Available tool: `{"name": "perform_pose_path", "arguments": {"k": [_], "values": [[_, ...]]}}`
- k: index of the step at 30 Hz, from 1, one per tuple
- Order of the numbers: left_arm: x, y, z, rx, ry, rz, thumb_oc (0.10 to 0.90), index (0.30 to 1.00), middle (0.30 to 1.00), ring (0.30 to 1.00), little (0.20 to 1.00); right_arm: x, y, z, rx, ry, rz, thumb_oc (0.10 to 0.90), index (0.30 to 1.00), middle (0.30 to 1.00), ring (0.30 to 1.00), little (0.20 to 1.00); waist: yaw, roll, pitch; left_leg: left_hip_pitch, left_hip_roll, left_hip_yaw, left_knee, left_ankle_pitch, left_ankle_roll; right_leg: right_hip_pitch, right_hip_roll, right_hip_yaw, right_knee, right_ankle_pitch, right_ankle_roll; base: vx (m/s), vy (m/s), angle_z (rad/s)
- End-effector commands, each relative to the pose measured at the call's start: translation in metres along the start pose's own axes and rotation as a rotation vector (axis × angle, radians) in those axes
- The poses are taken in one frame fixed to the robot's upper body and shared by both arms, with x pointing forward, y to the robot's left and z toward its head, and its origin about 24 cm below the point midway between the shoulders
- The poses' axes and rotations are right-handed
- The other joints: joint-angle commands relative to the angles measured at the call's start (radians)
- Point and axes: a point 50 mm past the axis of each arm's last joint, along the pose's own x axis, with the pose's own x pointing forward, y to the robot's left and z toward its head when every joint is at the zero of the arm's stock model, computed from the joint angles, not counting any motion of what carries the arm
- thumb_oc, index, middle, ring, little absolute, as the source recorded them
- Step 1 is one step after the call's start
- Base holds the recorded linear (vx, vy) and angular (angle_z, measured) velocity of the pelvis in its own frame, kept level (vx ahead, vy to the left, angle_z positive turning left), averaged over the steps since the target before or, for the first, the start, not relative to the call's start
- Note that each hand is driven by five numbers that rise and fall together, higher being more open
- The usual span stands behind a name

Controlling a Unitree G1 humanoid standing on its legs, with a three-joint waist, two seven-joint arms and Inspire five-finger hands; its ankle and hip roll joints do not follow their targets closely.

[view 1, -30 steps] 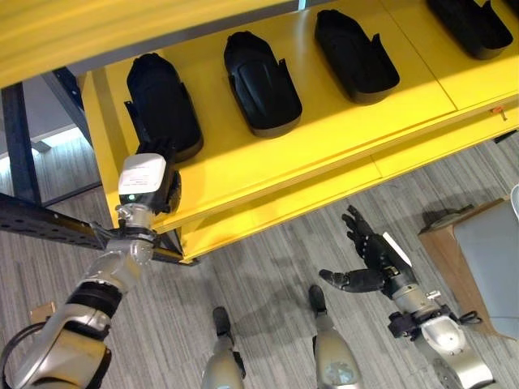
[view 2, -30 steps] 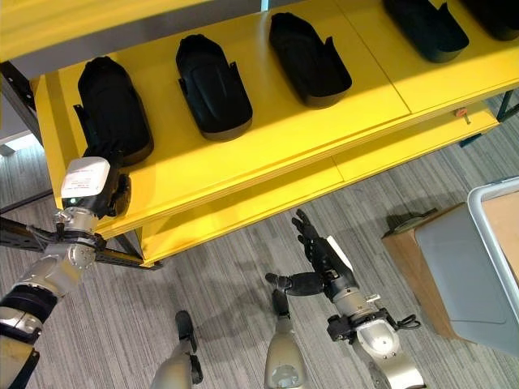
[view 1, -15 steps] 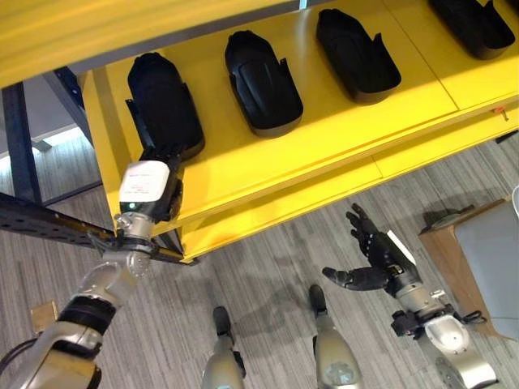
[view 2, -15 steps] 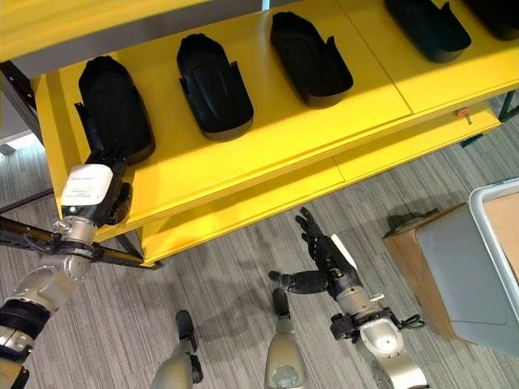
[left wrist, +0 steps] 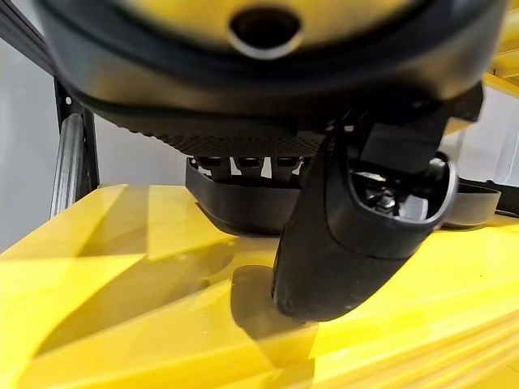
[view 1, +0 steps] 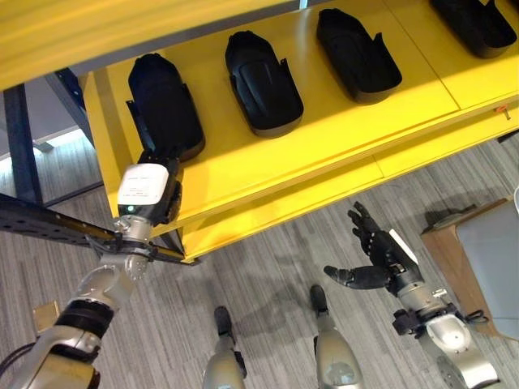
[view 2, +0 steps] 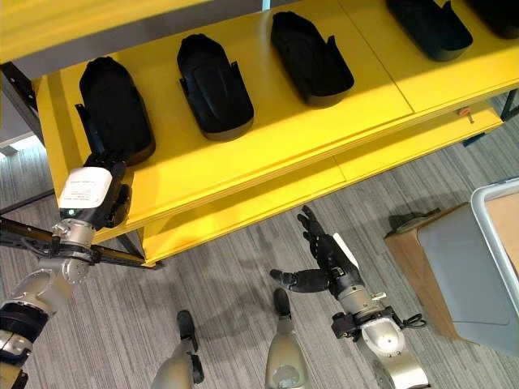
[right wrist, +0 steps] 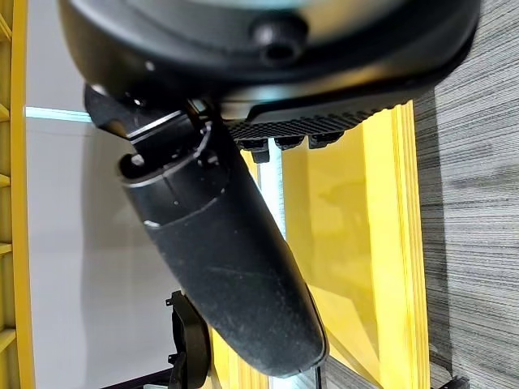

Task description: Move parts from the plastic box to the shelf.

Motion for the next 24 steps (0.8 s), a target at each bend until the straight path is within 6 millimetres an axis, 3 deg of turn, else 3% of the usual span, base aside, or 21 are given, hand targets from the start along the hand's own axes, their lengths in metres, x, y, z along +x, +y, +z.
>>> {"name": "perform_pose_path", "arguments": {"k": [1,24], "values": [[0.002,0.029,-0.029,0.14,0.023,0.059,0.9,1.0,1.0,1.0,1.0,0.003,-0.003,0.043,-0.024,-0.228,0.014,0.9,1.0,1.0,1.0,1.0,0.005,-0.029,-0.069,-0.049,0.02,-0.03,0.135,-0.072,0.015,-0.044,-0.004,-0.006,0.117,-0.069,-0.028,0.0,0.0,0.0],[-0.007,0.031,-0.018,0.135,-0.094,-0.001,0.9,1.0,1.0,1.0,1.0,0.0,-0.005,0.04,-0.025,-0.217,0.003,0.9,1.0,1.0,1.0,1.0,0.008,-0.025,-0.065,-0.051,0.018,-0.032,0.134,-0.071,0.016,-0.043,-0.004,-0.008,0.121,-0.071,-0.028,0.0,0.0,0.0]]}}
